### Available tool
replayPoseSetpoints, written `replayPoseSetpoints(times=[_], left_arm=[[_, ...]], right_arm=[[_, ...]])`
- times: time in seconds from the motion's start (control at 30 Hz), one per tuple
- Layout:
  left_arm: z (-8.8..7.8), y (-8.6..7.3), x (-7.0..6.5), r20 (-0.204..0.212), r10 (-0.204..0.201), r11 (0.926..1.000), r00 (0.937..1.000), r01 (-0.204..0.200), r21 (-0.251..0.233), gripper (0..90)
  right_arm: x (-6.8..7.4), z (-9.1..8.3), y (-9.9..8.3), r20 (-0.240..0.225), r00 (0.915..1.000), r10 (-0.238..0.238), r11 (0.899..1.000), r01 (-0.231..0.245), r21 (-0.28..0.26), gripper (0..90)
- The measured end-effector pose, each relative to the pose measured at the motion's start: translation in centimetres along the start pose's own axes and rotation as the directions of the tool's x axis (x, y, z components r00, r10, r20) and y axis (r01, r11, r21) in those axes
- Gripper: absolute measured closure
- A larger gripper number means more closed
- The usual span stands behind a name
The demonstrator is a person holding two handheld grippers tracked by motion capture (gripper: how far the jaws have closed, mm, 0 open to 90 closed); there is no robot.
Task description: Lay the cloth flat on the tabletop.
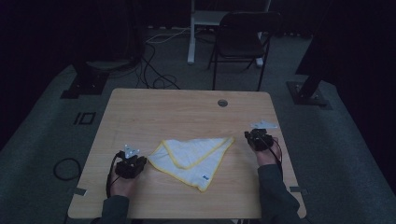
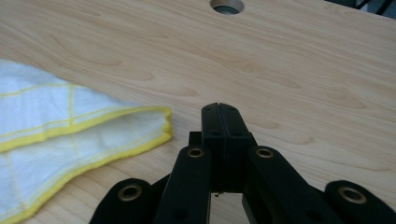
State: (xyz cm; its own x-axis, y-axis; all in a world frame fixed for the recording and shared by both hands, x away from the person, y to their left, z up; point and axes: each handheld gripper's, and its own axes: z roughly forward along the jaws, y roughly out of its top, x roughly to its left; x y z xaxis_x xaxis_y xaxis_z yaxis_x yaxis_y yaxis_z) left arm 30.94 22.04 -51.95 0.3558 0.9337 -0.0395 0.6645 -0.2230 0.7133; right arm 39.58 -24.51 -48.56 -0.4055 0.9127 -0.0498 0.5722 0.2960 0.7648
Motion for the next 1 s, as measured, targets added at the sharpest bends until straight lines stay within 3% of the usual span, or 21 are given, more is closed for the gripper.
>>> replayPoseSetpoints(times=[0.3, 0.47, 0.77, 1.0], left_arm=[[-1.7, 1.0, -0.6, -0.028, 0.019, 0.9959, 0.9994, -0.021, -0.088, 74.4], [-1.9, 1.6, -1.5, 0.024, 0.078, 0.9913, 0.9966, -0.075, -0.108, 71.9], [-0.4, 2.4, -4.6, 0.116, 0.204, 0.9744, 0.9721, -0.190, -0.120, 69.3], [0.9, 2.5, -6.4, 0.131, 0.292, 0.9533, 0.9474, -0.277, -0.120, 65.3]], right_arm=[[1.7, -0.3, -0.2, -0.044, 0.9985, -0.034, 0.999, 0.033, -0.014, 88.7], [3.7, -0.2, -0.7, -0.090, 0.9936, -0.067, 0.998, 0.066, -0.014, 85.5], [7.1, 0.3, -1.4, -0.170, 0.9775, -0.125, 0.992, 0.125, -0.009, 83.1], [8.2, 0.4, -1.9, -0.199, 0.9713, -0.130, 0.991, 0.130, -0.010, 82.0]])
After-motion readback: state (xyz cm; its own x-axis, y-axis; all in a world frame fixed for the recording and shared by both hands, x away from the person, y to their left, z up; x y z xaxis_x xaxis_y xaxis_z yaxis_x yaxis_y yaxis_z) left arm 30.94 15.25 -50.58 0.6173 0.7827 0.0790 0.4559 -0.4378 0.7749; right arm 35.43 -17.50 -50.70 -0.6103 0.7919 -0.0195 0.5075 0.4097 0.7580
